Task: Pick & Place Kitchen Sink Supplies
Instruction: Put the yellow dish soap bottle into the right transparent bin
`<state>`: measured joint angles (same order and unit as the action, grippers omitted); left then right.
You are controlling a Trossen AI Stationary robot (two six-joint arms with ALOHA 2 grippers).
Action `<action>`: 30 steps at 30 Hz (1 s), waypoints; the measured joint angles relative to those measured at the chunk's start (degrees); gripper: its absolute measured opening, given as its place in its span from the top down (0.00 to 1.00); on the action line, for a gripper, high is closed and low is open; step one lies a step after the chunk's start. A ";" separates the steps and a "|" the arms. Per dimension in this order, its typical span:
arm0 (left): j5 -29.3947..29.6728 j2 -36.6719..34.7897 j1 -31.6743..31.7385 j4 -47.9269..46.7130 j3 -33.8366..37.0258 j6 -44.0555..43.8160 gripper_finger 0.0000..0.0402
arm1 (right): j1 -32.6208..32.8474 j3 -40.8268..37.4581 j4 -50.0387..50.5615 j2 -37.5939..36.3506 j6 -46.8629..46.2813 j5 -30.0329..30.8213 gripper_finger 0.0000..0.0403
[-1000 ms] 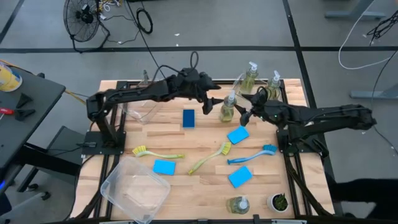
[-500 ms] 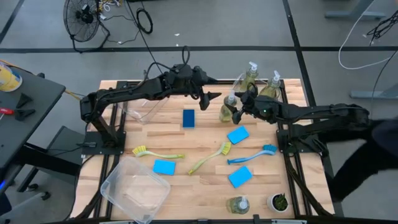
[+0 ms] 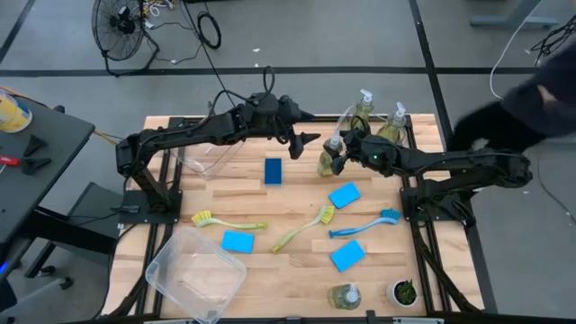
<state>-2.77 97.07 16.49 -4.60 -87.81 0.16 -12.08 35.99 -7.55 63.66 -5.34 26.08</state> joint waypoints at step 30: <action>0.64 0.01 0.03 0.53 0.02 -0.11 0.22 | 0.33 -0.17 0.57 -4.29 -3.02 0.40 0.75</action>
<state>-2.13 97.08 16.52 -4.07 -87.79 0.05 -11.75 35.81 -6.98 59.37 -8.36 26.48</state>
